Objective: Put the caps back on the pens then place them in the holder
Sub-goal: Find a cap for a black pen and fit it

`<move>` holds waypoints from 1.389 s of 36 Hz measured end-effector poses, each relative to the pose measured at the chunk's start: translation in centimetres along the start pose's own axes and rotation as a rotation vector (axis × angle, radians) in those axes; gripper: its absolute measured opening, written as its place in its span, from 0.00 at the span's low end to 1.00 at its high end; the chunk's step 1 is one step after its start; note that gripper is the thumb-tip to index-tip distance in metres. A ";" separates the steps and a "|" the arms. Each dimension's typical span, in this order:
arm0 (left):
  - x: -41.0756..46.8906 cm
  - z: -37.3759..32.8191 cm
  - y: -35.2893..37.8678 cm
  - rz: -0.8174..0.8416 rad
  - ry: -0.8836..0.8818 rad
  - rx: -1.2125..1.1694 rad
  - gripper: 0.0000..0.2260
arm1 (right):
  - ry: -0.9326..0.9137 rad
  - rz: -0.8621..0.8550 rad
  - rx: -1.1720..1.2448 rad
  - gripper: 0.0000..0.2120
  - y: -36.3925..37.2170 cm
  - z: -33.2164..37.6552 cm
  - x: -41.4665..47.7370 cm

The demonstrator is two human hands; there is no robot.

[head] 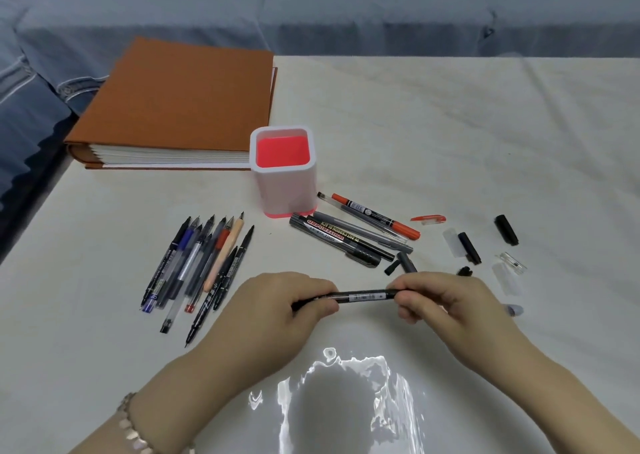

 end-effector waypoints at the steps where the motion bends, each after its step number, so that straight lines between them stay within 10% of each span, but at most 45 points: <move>1: 0.0 -0.1 0.0 -0.019 0.038 0.052 0.13 | 0.004 0.014 -0.026 0.05 0.1 0.0 0.0; 9: 0.4 0.7 1.5 -0.005 -0.003 0.040 0.09 | -0.022 0.220 -0.402 0.15 3.1 -0.3 0.4; 23: -2.4 9.4 -2.1 -0.211 -0.463 0.385 0.13 | 0.065 -0.242 -0.577 0.09 -1.4 -1.8 7.7; 43: 2.1 9.2 -1.3 -0.132 -0.462 0.639 0.11 | 0.176 -0.123 -0.541 0.07 -4.5 -5.2 -0.8; 50: 1.8 5.4 -1.6 -0.277 -0.349 0.337 0.09 | 0.161 -0.198 -0.521 0.07 -5.5 -4.7 -0.8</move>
Point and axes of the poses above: each hand's wrist, its own x-axis towards the middle knuckle, its own y-axis out of the palm, z = x × y, the point moved 7 cm from there along x, towards the middle knuckle, and after that the axes turned 11 degrees about x, right-handed, at the moved point
